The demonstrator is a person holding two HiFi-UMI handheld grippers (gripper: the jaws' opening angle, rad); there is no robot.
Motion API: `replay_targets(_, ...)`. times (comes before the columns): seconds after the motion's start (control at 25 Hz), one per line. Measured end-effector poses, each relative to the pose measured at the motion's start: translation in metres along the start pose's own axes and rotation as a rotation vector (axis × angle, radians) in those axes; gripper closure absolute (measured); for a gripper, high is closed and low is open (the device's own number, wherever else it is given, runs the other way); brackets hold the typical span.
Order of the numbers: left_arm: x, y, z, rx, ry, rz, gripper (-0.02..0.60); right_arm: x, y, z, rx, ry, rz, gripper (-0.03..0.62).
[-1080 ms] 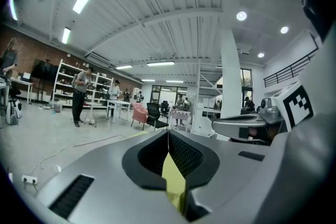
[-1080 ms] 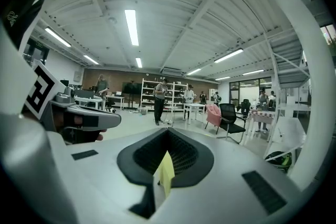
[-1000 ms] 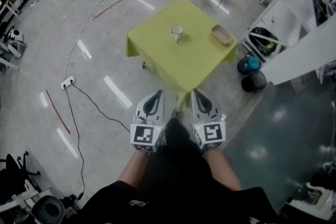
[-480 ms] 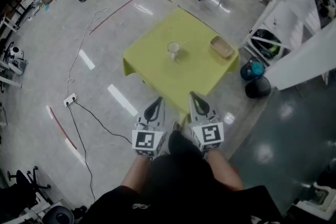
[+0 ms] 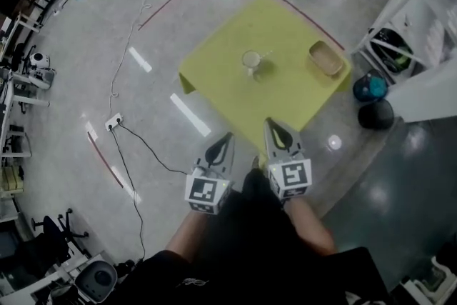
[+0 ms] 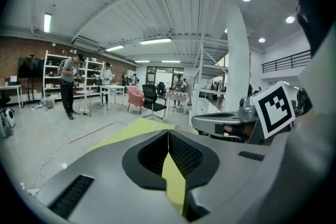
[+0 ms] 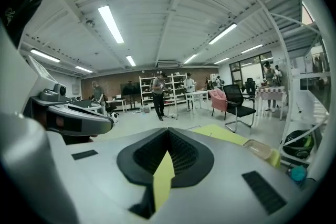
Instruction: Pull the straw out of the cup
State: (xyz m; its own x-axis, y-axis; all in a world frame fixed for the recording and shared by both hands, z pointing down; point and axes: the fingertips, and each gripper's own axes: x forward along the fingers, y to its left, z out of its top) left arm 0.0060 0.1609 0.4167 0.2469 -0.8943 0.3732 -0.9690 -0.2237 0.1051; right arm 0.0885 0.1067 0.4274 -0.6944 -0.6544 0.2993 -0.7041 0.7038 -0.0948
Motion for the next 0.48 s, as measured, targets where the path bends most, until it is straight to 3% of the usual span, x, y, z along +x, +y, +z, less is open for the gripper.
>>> replay_targets(0.28, 0.018, 0.025, -0.001, 0.002, 0.029, 0.017, 0.537, 0.032, -0.021, -0.001, 0.025, 0.02, -0.009, 0.577)
replay_targets(0.48, 0.03, 0.06, -0.003, -0.014, 0.033, -0.009, 0.537, 0.065, -0.01, 0.0, 0.011, 0.037, -0.02, 0.577)
